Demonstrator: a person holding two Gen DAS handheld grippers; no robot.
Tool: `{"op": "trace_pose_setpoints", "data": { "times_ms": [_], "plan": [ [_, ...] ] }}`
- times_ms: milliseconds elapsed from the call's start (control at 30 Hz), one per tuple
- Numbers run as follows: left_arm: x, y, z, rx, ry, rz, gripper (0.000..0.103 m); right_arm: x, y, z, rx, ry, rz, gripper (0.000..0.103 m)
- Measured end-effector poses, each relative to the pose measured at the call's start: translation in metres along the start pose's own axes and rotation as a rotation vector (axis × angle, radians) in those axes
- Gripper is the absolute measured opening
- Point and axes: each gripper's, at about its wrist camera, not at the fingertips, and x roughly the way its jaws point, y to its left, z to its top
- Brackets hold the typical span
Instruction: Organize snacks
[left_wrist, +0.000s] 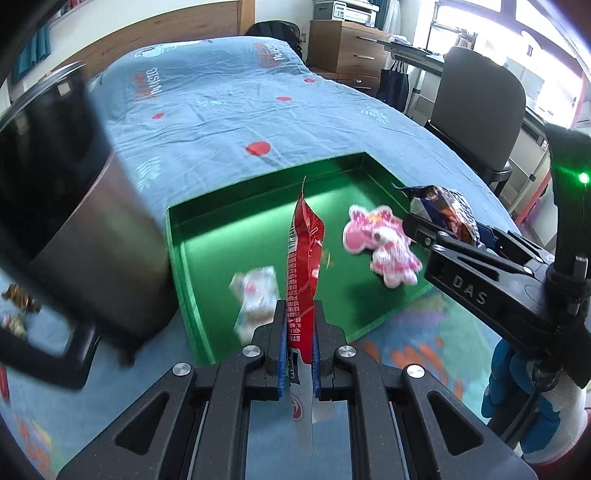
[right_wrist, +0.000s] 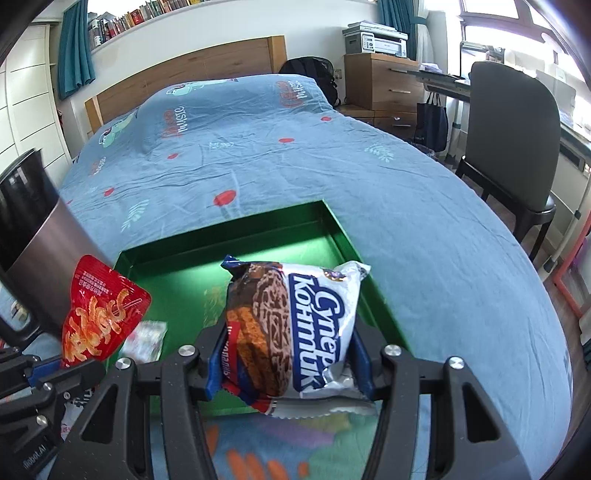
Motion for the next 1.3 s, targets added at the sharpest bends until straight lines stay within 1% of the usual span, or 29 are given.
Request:
{"op": "trace_pose_setpoints", "data": {
  "times_ms": [133, 200, 300, 467, 667, 833, 1067, 1300],
  "plan": [
    [0.023, -0.009, 0.015, 0.010, -0.005, -0.006, 0.008, 0.029, -0.006, 0.019, -0.005, 0.011, -0.016, 0.103],
    [0.033, -0.011, 0.019, 0.008, -0.002, -0.002, 0.008, 0.041, -0.007, 0.024, -0.014, 0.020, -0.024, 0.103],
    [0.046, -0.012, 0.021, 0.016, 0.008, -0.004, 0.009, 0.061, -0.009, 0.028, -0.025, 0.045, -0.037, 0.103],
    [0.055, -0.019, 0.021, 0.053, -0.004, -0.008, 0.009, 0.089, -0.010, 0.035, -0.030, 0.078, -0.042, 0.103],
    [0.062, -0.023, 0.018, 0.069, -0.004, -0.014, 0.009, 0.103, -0.003, 0.043, -0.053, 0.089, -0.035, 0.103],
    [0.067, -0.021, 0.014, 0.054, 0.000, -0.018, 0.009, 0.109, 0.001, 0.041, -0.071, 0.099, -0.038, 0.103],
    [0.074, -0.018, 0.010, 0.043, 0.013, -0.019, 0.011, 0.119, -0.003, 0.038, -0.050, 0.140, -0.032, 0.103],
    [0.079, -0.015, 0.007, 0.034, 0.028, -0.019, 0.013, 0.123, -0.001, 0.036, -0.058, 0.157, -0.037, 0.103]
  ]
}}
